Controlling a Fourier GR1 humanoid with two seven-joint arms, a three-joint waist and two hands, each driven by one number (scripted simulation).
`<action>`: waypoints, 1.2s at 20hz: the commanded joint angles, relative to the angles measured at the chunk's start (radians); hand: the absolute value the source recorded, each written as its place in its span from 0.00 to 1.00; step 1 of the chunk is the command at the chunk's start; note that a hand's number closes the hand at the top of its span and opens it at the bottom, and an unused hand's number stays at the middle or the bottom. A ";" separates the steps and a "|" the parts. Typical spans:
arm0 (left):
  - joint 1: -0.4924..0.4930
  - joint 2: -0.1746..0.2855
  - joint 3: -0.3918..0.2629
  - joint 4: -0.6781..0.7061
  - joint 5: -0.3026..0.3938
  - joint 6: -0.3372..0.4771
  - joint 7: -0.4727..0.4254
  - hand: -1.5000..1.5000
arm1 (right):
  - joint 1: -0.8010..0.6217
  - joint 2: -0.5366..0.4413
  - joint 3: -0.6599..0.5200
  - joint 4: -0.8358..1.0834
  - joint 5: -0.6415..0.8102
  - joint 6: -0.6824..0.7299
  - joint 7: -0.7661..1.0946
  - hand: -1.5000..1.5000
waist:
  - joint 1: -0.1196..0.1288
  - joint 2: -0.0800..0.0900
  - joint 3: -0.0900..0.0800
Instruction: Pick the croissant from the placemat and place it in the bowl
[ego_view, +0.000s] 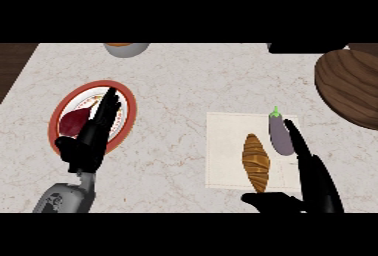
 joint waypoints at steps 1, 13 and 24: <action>0.052 -0.006 0.002 -0.084 -0.039 -0.008 0.045 0.50 | 0.057 0.014 0.013 0.009 -0.019 0.011 -0.068 0.00 | 0.000 -0.001 0.000; 0.051 -0.094 0.013 -0.086 -0.105 -0.015 0.079 0.50 | 0.117 0.025 -0.104 0.008 -0.178 0.015 -0.266 0.00 | -0.001 -0.001 0.001; 0.048 -0.115 0.075 -0.063 -0.130 -0.059 0.036 0.50 | 0.111 0.157 -0.053 0.193 -0.169 -0.082 -0.367 0.00 | 0.000 -0.001 0.000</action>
